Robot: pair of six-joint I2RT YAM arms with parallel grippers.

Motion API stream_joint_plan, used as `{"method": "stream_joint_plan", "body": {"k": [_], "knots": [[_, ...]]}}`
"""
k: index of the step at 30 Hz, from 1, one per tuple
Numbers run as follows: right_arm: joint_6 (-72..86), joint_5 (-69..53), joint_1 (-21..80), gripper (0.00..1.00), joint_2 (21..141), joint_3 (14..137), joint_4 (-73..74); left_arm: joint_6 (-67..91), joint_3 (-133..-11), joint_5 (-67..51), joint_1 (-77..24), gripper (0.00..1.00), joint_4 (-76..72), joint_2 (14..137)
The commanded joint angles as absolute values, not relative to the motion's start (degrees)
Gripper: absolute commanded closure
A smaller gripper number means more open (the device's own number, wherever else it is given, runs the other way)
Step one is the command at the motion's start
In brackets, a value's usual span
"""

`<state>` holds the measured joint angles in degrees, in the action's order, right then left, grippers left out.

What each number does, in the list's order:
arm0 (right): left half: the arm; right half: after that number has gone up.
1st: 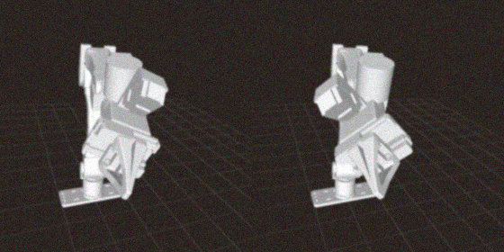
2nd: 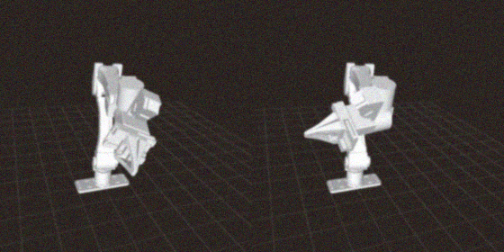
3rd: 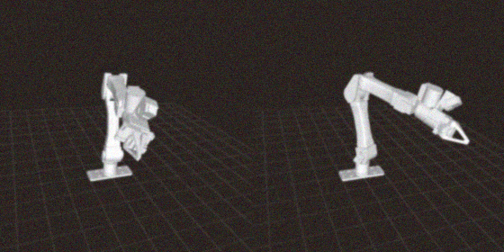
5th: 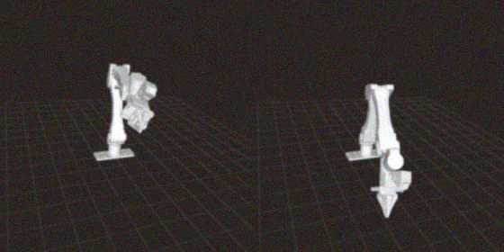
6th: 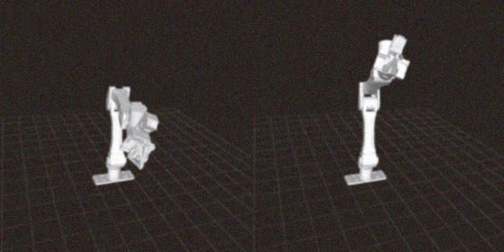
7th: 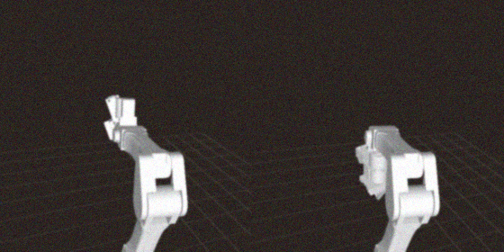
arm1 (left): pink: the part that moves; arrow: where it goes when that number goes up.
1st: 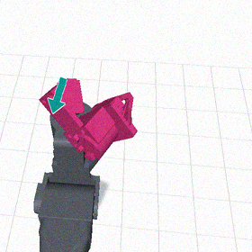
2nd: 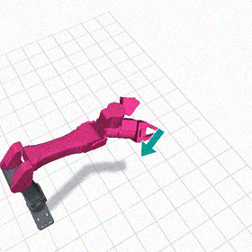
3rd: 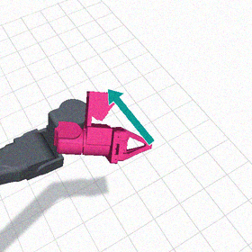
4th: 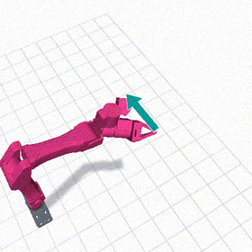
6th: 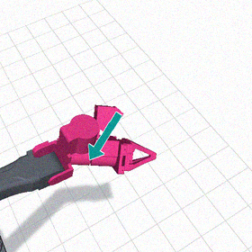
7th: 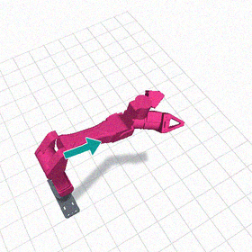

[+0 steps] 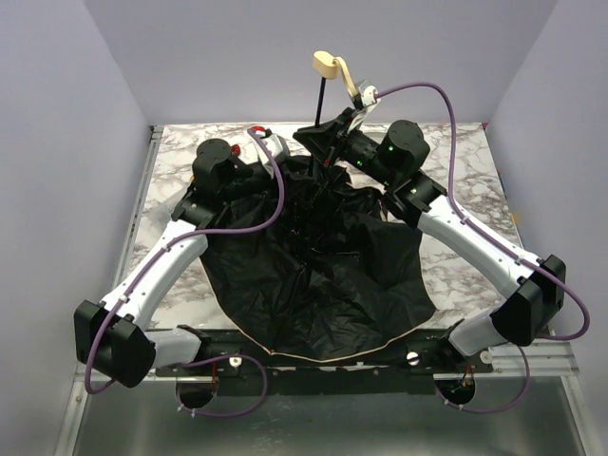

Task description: Open the umbrella

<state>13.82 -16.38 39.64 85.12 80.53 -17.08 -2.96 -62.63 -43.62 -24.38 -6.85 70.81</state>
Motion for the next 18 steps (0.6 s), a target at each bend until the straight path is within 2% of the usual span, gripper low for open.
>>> {"method": "stream_joint_plan", "body": {"k": [1, 18], "knots": [[13.4, -18.0, 39.5, 1.00, 85.0, 82.9, -22.1, -7.7, -65.9, -42.2, -26.1, 0.64, -2.5, 73.8], [10.5, -13.8, 39.4, 1.00, 87.3, 97.5, -21.7, -8.3, -60.0, -34.7, -24.4, 0.68, 2.9, 82.0]]}}
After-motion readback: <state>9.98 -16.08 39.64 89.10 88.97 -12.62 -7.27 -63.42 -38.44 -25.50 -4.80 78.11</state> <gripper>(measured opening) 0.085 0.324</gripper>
